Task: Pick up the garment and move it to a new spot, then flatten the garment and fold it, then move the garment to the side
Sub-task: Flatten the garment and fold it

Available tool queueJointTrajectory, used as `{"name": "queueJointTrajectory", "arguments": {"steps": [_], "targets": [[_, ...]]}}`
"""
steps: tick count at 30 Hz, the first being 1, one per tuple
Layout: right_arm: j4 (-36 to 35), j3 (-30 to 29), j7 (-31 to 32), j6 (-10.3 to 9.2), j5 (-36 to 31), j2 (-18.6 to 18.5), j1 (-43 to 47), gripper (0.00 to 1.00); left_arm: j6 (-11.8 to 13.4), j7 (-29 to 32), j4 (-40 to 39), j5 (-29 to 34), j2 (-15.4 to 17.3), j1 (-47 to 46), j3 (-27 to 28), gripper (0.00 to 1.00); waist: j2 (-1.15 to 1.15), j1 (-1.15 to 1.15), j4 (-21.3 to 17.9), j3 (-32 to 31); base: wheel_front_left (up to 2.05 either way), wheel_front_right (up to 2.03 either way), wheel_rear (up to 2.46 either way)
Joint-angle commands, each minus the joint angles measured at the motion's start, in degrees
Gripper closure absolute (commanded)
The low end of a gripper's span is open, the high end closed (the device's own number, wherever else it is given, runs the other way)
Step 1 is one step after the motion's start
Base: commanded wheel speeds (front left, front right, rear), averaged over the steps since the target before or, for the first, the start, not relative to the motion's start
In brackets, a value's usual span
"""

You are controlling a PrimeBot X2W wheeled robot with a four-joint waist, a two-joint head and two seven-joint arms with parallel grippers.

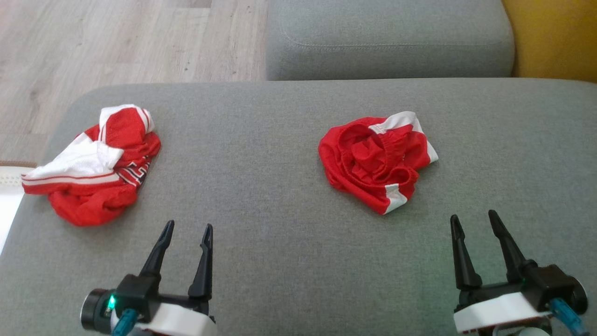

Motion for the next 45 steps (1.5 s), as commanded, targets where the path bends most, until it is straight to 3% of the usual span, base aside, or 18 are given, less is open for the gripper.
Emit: {"name": "queueJointTrajectory", "arguments": {"steps": [1, 27, 36, 45], "targets": [[-1.4, 1.2, -0.4, -0.04, 0.4, -0.3, -2.2, 0.0, 0.0, -0.7, -1.6, 0.4, -0.4, -2.8, 1.9, 0.0, 0.0, 0.0, -0.1, 0.0, 0.0, 0.0, 0.0], [-2.8, 2.2, -0.4, -0.04, 0.3, -0.3, -3.4, 0.0, -1.2, -0.7, 0.9, 1.3, -0.4, -3.9, 0.6, 0.0, 0.0, 0.0, -2.2, 2.6, 0.0, 0.0, 0.0], [-5.8, 3.7, -0.4, -0.04, -0.4, -0.3, -8.1, 0.0, -5.8, -0.7, 12.1, 5.1, -0.4, -18.2, -10.4, 0.0, 0.0, 0.0, -7.1, 10.5, 0.0, 0.0, 0.0], [-6.7, 3.7, -0.4, -0.04, -0.3, -0.3, -10.5, 0.0, -6.9, -0.3, 27.5, 6.1, -0.5, -37.8, -23.8, 0.0, 0.0, 0.0, -12.5, 15.4, 0.0, 0.0, 0.0]]}}
